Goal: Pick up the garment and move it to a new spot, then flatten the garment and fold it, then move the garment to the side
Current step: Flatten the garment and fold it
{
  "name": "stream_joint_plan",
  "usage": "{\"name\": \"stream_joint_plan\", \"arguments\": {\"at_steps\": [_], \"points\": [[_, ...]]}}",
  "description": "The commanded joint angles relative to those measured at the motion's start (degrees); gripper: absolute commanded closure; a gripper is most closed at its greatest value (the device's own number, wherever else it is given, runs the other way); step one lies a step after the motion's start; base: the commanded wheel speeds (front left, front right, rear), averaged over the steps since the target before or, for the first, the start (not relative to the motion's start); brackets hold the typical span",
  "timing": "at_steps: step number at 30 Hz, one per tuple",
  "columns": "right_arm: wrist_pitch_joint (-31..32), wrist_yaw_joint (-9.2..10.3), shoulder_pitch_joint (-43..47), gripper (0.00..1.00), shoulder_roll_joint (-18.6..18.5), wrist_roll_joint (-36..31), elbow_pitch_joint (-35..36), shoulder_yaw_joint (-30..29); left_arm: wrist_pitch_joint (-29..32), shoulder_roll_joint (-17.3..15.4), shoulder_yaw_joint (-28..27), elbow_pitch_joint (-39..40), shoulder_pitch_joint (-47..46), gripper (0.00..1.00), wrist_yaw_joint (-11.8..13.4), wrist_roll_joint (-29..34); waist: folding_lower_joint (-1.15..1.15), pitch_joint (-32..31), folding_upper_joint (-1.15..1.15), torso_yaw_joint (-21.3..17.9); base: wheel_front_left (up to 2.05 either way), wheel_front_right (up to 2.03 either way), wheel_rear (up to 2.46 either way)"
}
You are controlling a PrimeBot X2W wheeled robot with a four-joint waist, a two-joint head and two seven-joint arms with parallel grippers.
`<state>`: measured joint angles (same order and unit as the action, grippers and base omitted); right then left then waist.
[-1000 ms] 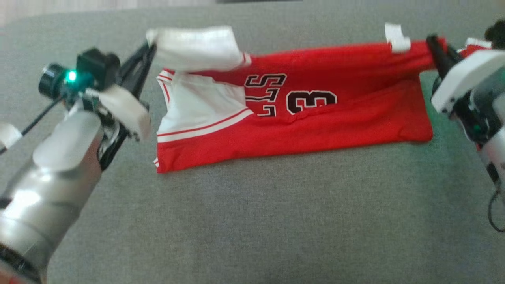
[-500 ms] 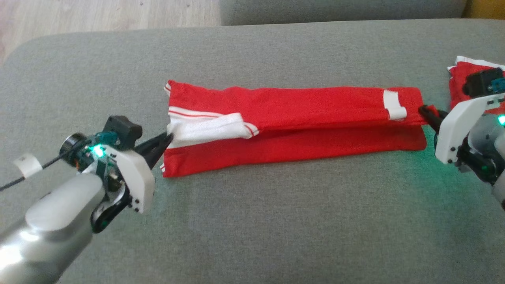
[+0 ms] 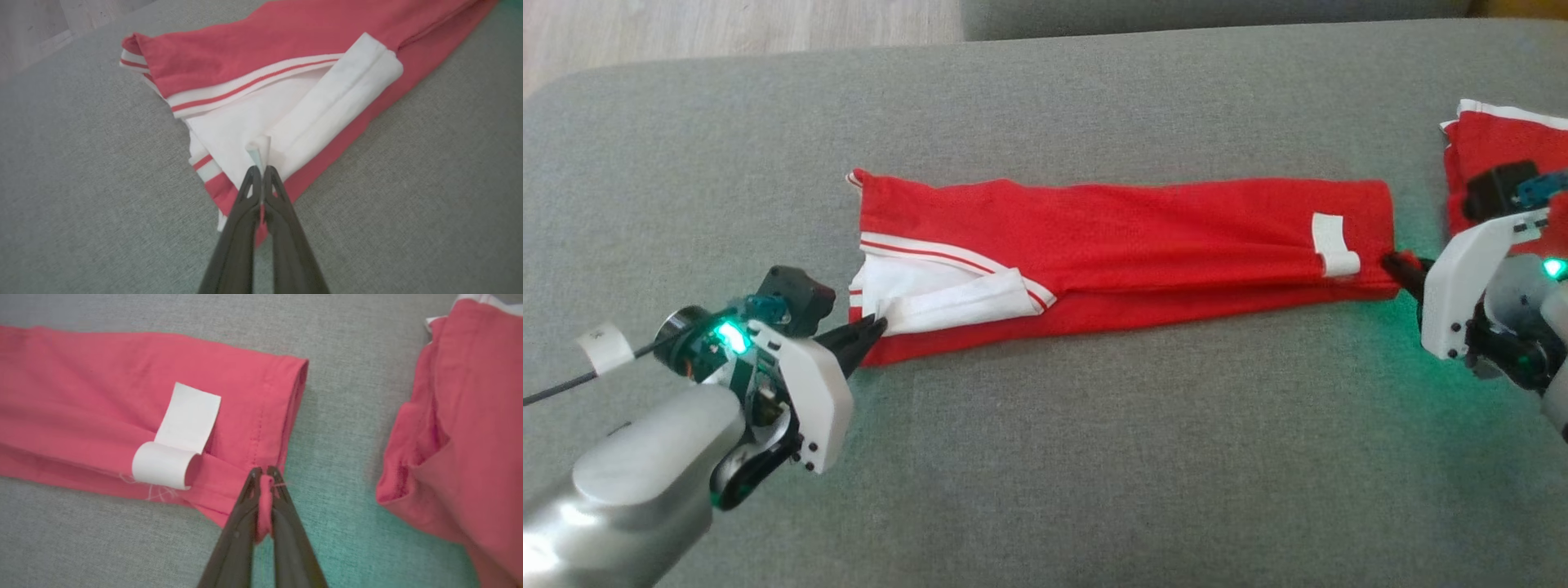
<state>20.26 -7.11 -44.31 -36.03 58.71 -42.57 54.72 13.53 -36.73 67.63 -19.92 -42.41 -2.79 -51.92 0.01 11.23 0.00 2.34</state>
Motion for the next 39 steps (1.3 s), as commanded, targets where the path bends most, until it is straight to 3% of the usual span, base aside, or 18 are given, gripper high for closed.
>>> {"name": "stream_joint_plan", "arguments": {"at_steps": [1,5,8,16,19,21,25,27,28,31,35,39], "points": [[0.1,-0.37,-0.8,0.00,-1.0,1.2,0.1,-0.2,0.0,-2.5,-2.1,1.3,-1.6,0.00,0.8,0.1,-0.01,0.0,0.00,-0.1,0.00,0.00,0.00],[-3.6,-0.37,-1.5,0.00,-0.2,2.3,-0.7,-1.6,-1.2,-2.7,-3.0,1.4,-1.7,0.00,2.1,0.1,-0.01,-0.9,0.00,-0.4,0.00,0.00,0.00],[-8.9,-0.37,-2.0,0.00,0.9,4.6,-0.2,-4.5,-5.7,-2.9,-5.1,1.8,-2.4,0.00,4.3,1.2,-0.01,-2.4,0.00,-0.7,0.00,0.00,0.00],[-31.0,-0.37,-1.7,0.00,6.2,4.1,2.1,-11.0,-25.0,-0.6,-14.8,2.4,0.6,0.00,13.2,0.2,-0.01,-7.8,0.00,-1.7,0.00,0.00,0.00],[-34.7,-0.37,-0.5,0.00,8.8,1.6,2.4,-14.1,-28.0,1.0,-19.5,3.6,3.6,0.00,16.5,-0.5,-0.01,-9.7,0.00,-1.9,0.00,0.00,0.00],[-35.2,-0.37,0.7,0.00,10.7,-1.3,3.3,-18.4,-28.4,2.2,-23.2,5.6,5.9,0.00,18.1,0.5,-0.01,-10.3,0.00,-2.1,0.00,0.00,0.00],[-35.2,-0.37,7.8,0.00,16.1,-11.9,9.7,-32.8,-28.5,5.5,-30.7,11.0,12.1,0.00,21.0,9.5,-0.01,-11.1,0.00,-2.0,0.00,0.00,0.00],[-35.2,-0.37,13.0,0.00,19.5,-18.8,13.8,-39.4,-28.5,7.7,-33.5,12.2,16.1,0.00,21.5,13.1,-0.01,-11.5,0.00,-2.0,0.00,0.00,0.00],[-35.2,-0.37,13.0,0.00,19.5,-18.8,13.8,-39.4,-28.5,7.7,-33.5,12.2,16.1,0.00,21.5,13.1,-0.01,-11.5,0.00,-2.0,0.00,0.00,0.00],[-35.2,-0.37,21.2,0.00,24.9,-29.6,19.9,-46.1,-28.5,11.2,-37.2,13.1,21.4,0.00,20.9,18.1,-0.01,-11.8,0.00,-1.9,0.00,0.00,0.00],[-35.3,-0.37,30.8,0.00,30.7,-39.7,26.5,-50.4,-28.5,16.8,-42.2,13.4,28.9,0.00,19.1,23.7,-0.01,-12.0,0.00,-1.9,0.00,0.00,0.00],[-35.3,-0.37,37.7,0.00,32.7,-43.7,29.2,-51.9,-28.5,22.2,-47.6,12.5,35.4,0.00,16.5,27.5,-0.01,-12.0,0.00,-1.9,0.00,0.00,0.00]]}}
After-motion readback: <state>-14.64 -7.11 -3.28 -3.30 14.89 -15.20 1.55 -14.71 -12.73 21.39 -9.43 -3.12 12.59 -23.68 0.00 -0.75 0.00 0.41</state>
